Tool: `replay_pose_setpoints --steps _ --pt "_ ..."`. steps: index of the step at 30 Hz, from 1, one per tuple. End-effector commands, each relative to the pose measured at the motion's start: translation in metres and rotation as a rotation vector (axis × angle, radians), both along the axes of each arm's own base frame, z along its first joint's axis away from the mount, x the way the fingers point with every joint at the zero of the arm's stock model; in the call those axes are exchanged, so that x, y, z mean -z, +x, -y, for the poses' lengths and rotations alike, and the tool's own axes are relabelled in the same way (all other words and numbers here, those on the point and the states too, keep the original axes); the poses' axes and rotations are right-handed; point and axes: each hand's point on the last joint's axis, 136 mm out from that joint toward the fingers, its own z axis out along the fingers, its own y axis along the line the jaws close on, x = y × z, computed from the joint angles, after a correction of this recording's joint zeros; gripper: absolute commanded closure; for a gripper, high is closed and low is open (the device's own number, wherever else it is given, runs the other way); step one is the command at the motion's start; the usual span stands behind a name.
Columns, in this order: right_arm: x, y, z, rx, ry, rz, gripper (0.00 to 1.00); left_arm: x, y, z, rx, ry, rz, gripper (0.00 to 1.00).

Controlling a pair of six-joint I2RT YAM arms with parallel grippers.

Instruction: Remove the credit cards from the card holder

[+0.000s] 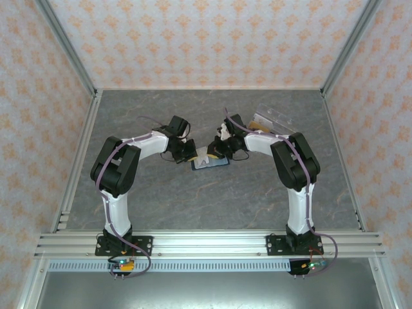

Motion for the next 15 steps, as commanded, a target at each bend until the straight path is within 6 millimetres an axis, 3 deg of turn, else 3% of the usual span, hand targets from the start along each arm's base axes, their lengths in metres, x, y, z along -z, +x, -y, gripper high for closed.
replay_pose_setpoints --steps 1,15 --pt "0.0004 0.001 -0.0096 -0.017 0.049 -0.002 0.89 0.0185 -0.0118 -0.0044 0.01 0.04 -0.052 0.95" --pt "0.0031 -0.0043 -0.0151 -0.043 0.066 -0.042 0.86 0.0182 -0.0102 -0.0009 0.012 0.023 -0.053 0.96"
